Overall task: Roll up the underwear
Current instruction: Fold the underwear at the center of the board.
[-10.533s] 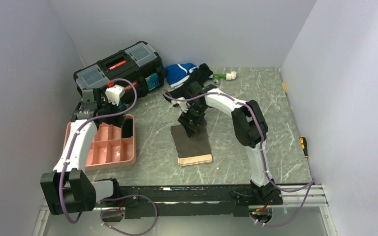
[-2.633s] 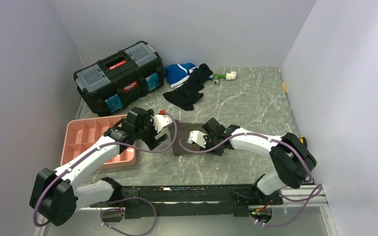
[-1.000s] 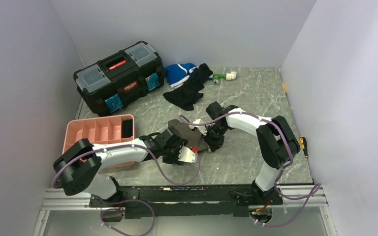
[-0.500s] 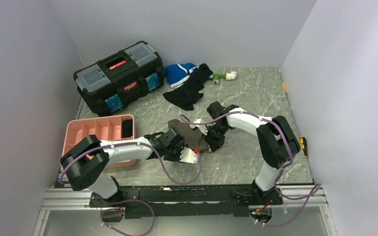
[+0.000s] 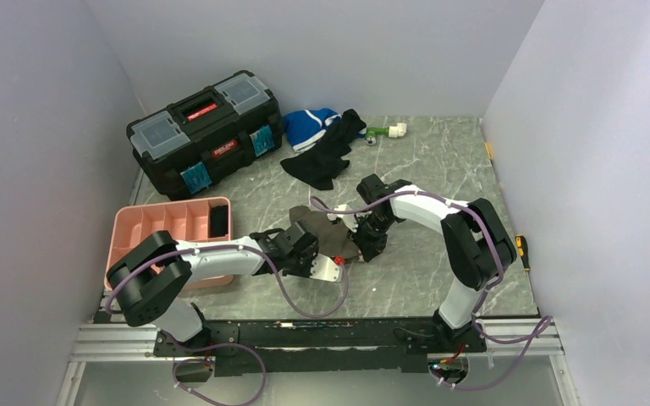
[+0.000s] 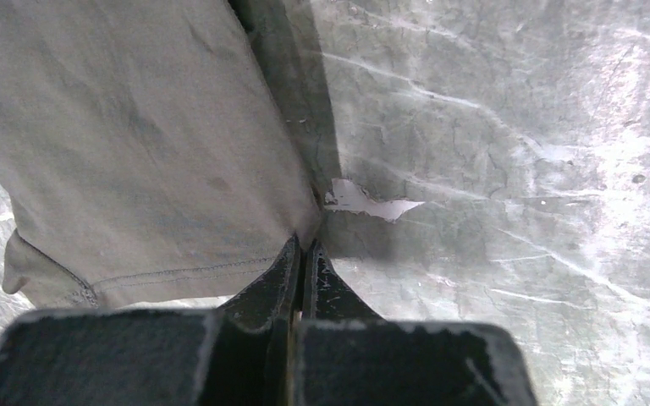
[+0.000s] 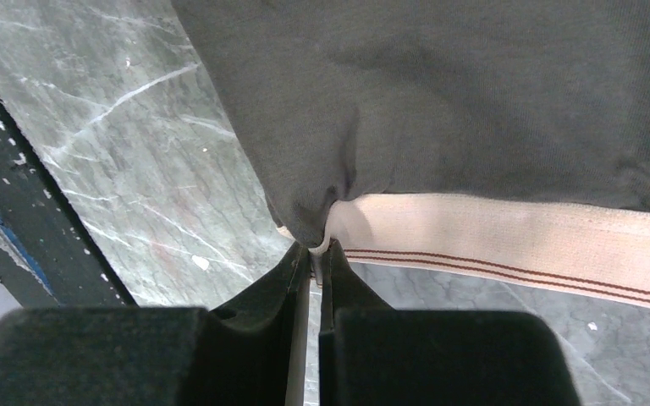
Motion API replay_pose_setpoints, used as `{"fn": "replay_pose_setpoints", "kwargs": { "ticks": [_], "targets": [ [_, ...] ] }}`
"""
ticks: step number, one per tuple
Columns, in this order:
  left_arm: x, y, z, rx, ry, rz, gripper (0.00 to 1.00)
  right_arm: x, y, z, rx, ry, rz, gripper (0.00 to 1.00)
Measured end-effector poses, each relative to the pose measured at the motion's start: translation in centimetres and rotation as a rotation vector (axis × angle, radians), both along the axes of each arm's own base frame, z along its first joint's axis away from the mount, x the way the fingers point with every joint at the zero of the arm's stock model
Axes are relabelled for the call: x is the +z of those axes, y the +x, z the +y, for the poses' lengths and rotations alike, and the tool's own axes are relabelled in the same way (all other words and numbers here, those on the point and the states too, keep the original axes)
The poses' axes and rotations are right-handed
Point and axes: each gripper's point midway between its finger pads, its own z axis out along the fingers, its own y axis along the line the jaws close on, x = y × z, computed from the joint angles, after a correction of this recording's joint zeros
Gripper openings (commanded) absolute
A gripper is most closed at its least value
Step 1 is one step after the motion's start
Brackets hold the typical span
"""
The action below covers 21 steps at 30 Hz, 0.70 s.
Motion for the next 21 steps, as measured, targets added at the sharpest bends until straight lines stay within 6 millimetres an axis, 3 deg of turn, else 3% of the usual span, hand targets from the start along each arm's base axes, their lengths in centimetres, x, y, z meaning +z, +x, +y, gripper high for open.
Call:
{"fn": "replay_pose_setpoints", "kwargs": {
  "ticks": [7, 12, 17, 21],
  "targets": [
    [0.1, -0.8, 0.5, 0.028, -0.011, 0.025, 0.0, -0.1, -1.3, 0.2, 0.004, 0.028, 0.051, 0.0],
    [0.4, -3.3, 0.8, 0.012, -0.003, 0.096, 0.0, 0.1, -3.8, 0.1, 0.039, 0.045, 0.125, 0.0],
    [0.8, -5.7, 1.3, -0.009, 0.008, 0.185, 0.0, 1.2, -5.8, -0.1, 0.07, 0.057, 0.184, 0.0],
    [2.1, -5.9, 1.0, -0.016, -0.003, 0.221, 0.0, 2.6, -6.1, -0.1, 0.085, 0.055, 0.213, 0.0]
  ]
}}
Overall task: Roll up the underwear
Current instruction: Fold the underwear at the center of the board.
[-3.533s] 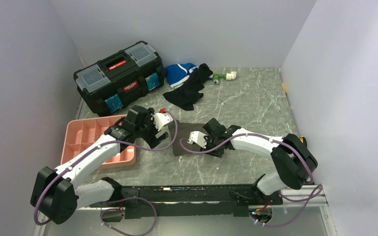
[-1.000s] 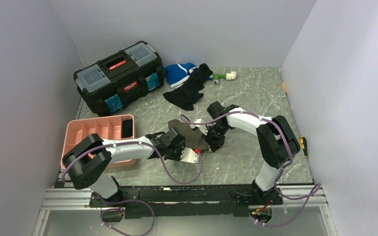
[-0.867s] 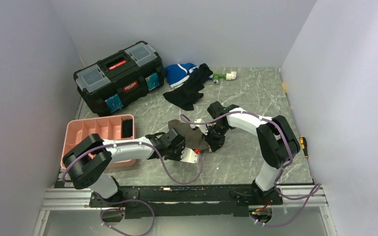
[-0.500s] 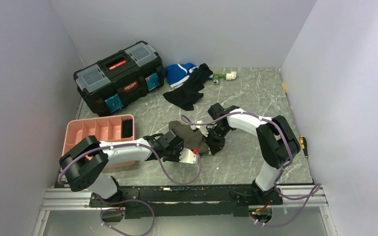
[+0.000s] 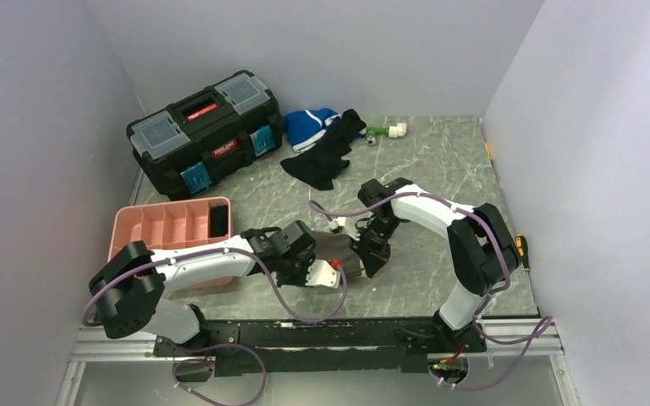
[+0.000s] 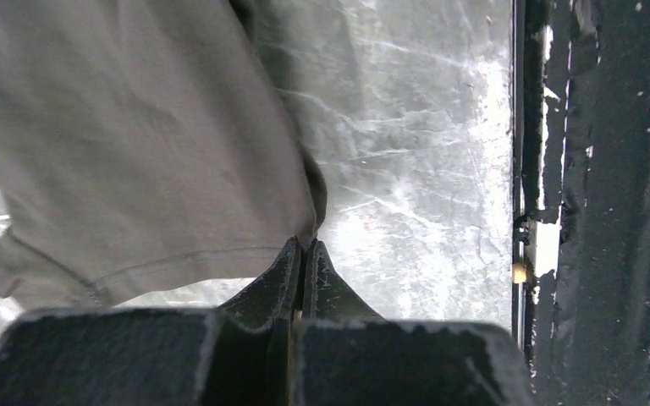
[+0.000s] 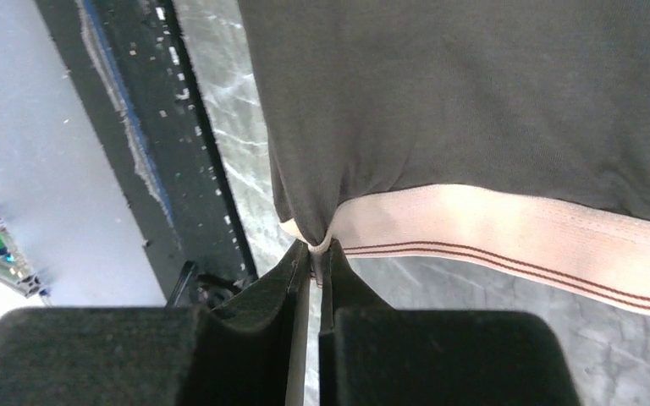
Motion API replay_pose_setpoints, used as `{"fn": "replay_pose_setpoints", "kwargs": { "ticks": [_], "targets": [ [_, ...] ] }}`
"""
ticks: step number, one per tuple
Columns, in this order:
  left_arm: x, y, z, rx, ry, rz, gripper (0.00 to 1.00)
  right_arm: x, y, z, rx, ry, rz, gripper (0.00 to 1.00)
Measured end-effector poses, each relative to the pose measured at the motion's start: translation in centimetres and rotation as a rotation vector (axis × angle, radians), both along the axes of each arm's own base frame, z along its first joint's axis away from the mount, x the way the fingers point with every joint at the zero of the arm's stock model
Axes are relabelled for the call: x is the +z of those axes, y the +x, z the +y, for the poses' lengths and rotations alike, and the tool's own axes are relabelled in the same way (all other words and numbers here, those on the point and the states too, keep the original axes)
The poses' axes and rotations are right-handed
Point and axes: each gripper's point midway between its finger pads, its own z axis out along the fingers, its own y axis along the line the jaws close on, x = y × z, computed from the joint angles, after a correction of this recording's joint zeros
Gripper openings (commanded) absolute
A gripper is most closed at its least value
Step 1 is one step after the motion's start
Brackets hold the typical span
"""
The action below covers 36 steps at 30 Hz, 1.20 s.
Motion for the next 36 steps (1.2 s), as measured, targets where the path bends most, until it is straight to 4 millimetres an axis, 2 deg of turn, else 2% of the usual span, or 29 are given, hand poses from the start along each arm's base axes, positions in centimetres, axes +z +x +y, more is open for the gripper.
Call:
{"fn": "replay_pose_setpoints", "kwargs": {
  "ticks": [6, 9, 15, 19, 24, 30, 36],
  "targets": [
    [3.3, 2.0, -0.8, 0.052, -0.067, 0.06, 0.0, 3.5, 1.7, 0.9, 0.033, 0.024, -0.024, 0.04],
    [4.3, 3.6, -0.9, 0.09, -0.092, 0.095, 0.0, 4.1, 2.5, 1.1, 0.045, 0.019, -0.017, 0.07],
    [4.4, 5.9, 0.1, 0.157, -0.098, 0.192, 0.0, 2.7, 3.4, 0.1, 0.058, -0.035, 0.073, 0.07],
    [4.1, 6.5, 0.4, 0.176, -0.102, 0.237, 0.0, 2.0, 3.5, -0.4, 0.069, -0.051, 0.11, 0.07],
    [3.4, 7.0, 0.6, 0.197, -0.114, 0.291, 0.0, 2.1, 3.8, -0.6, 0.091, -0.058, 0.116, 0.11],
    [3.2, 8.3, 0.7, 0.239, -0.128, 0.313, 0.0, 2.2, 5.9, -0.5, 0.086, -0.057, 0.105, 0.15],
    [2.6, 9.9, 0.2, 0.264, -0.115, 0.319, 0.0, 1.4, 7.7, -0.8, 0.086, -0.075, 0.109, 0.16]
  ]
}}
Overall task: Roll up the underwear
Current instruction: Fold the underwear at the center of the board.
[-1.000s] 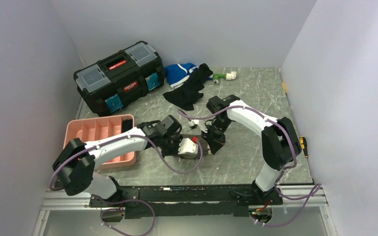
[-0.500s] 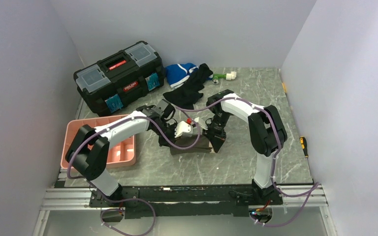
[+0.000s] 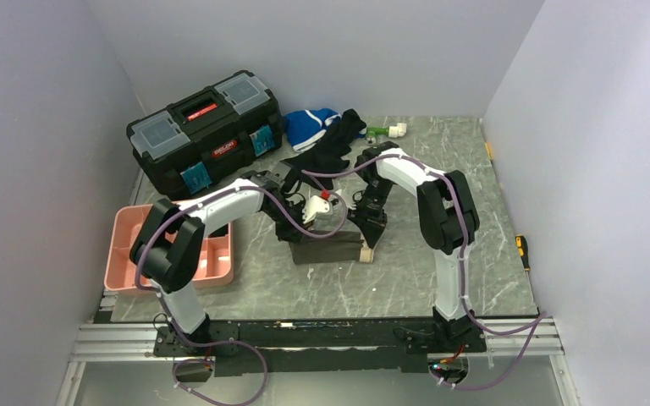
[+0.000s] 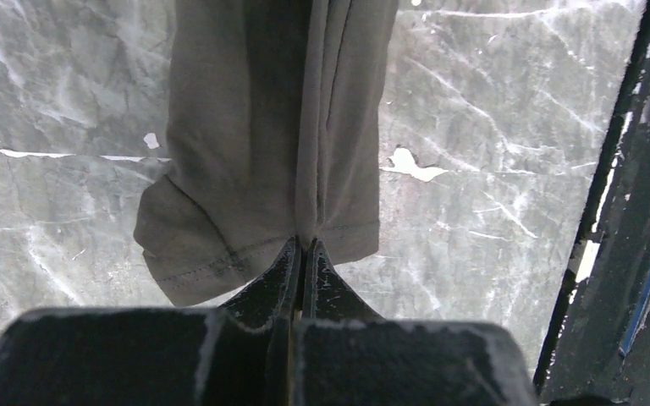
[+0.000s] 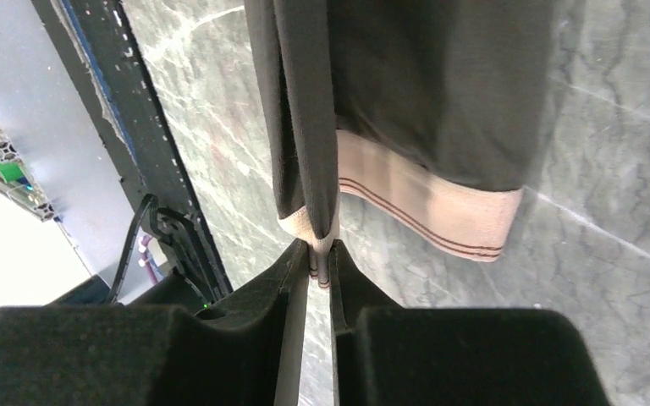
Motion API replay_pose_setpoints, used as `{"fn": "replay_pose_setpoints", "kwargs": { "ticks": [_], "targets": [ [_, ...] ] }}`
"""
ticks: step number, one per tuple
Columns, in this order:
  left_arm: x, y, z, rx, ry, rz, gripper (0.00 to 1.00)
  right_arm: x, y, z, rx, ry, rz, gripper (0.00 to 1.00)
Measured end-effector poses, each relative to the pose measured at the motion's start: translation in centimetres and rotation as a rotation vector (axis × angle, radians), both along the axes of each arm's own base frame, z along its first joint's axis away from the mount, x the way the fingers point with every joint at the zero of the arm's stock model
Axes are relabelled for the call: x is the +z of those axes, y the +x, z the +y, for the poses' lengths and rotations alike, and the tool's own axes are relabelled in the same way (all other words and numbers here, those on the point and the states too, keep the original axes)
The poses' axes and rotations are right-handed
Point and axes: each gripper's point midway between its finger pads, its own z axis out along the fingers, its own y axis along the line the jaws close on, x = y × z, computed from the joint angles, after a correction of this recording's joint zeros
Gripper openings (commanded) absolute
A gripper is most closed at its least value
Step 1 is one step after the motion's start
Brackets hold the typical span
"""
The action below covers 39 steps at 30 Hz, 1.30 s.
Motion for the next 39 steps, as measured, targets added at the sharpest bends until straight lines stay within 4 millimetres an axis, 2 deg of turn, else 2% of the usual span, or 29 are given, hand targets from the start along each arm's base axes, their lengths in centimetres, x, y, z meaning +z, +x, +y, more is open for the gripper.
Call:
{"fn": "replay_pose_setpoints", "kwargs": {
  "ticks": [8, 16, 23, 29, 39],
  "targets": [
    [-0.9, 2.3, 0.1, 0.039, 0.042, -0.003, 0.0, -1.7, 1.5, -0.2, 0.021, -0.029, 0.012, 0.18],
    [-2.0, 3.5, 0.6, 0.06, 0.092, 0.005, 0.0, -2.5, 3.0, -0.1, 0.027, -0.044, -0.004, 0.21],
    [-2.7, 3.9, 1.1, 0.07, 0.13, 0.012, 0.0, -2.9, 3.9, -0.4, 0.033, -0.068, -0.022, 0.22],
    [-3.2, 4.2, 1.3, 0.075, 0.151, 0.021, 0.0, -3.2, 3.9, -0.6, 0.032, -0.075, -0.013, 0.24],
    [-3.0, 4.3, 1.1, 0.116, 0.149, 0.037, 0.0, -2.4, 5.2, -1.8, -0.06, -0.033, -0.026, 0.31]
  ]
}}
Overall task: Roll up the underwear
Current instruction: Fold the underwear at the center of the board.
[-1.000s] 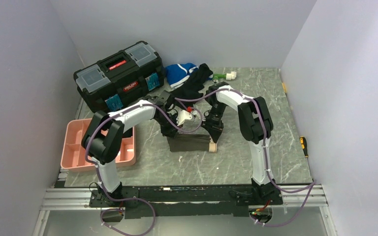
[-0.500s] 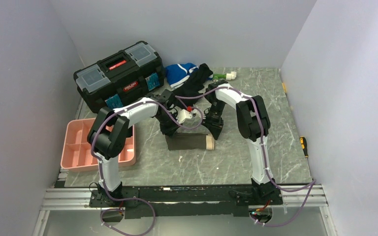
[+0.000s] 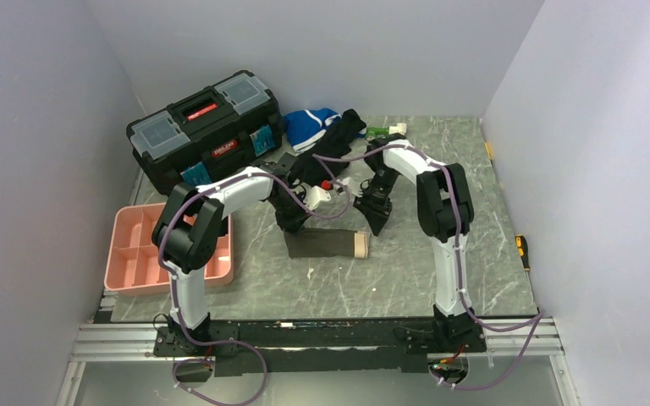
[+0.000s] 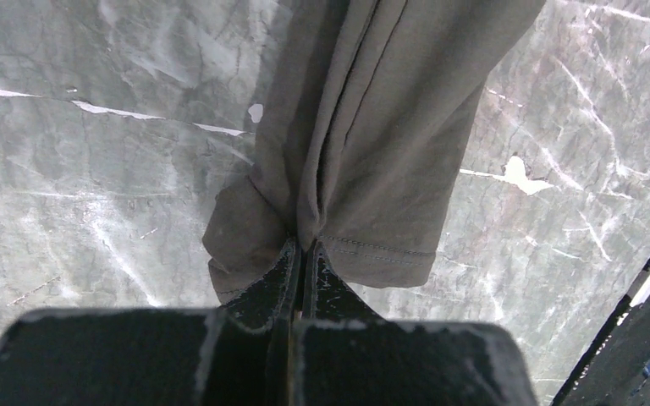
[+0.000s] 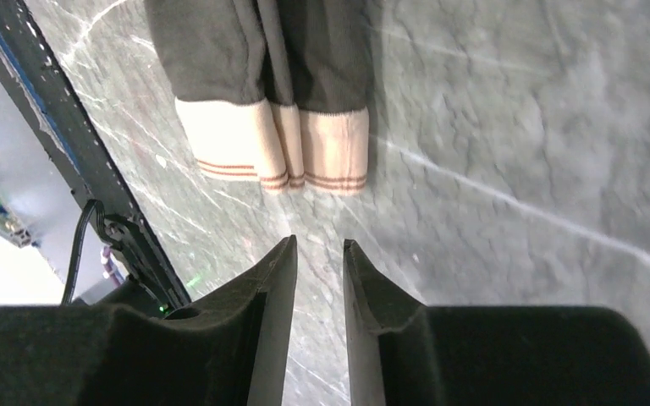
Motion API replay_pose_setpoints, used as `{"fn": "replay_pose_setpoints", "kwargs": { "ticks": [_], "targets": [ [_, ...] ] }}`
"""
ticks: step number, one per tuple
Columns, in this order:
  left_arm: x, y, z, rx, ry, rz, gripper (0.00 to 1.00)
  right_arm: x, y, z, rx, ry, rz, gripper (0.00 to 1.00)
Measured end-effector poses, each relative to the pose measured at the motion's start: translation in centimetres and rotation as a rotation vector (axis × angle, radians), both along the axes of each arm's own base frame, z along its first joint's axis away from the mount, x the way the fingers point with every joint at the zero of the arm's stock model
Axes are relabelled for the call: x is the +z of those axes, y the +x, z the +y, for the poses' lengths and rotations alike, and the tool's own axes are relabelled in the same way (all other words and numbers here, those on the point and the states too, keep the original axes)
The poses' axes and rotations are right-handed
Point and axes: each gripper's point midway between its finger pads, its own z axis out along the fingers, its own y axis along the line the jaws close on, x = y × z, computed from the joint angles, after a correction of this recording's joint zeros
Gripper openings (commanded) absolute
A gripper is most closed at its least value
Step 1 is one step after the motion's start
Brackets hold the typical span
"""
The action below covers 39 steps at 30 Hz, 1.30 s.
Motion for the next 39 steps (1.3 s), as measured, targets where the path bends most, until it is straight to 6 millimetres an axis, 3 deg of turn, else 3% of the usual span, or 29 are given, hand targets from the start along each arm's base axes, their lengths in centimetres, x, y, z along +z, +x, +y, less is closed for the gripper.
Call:
{"fn": "replay_pose_setpoints", "kwargs": {
  "ticks": [9, 12, 24, 34, 39],
  "targets": [
    [0.4, 0.6, -0.6, 0.076, -0.016, 0.007, 0.0, 4.0, 0.2, 0.4, -0.15, 0.131, -0.105, 0.37],
    [0.5, 0.7, -0.8, 0.095, -0.022, 0.007, 0.0, 4.5, -0.1, 1.3, -0.205, 0.184, -0.119, 0.46],
    [0.5, 2.7, -1.3, 0.183, -0.035, -0.048, 0.0, 3.6, 0.1, 3.5, -0.312, 0.279, -0.1, 0.55],
    [0.4, 3.2, -1.2, 0.226, -0.04, -0.055, 0.0, 2.9, 0.8, 3.7, -0.311, 0.266, -0.14, 0.68],
    [0.4, 3.3, -1.3, 0.226, -0.041, -0.057, 0.0, 2.2, 0.5, 3.5, -0.306, 0.242, -0.137, 0.69]
  ]
}}
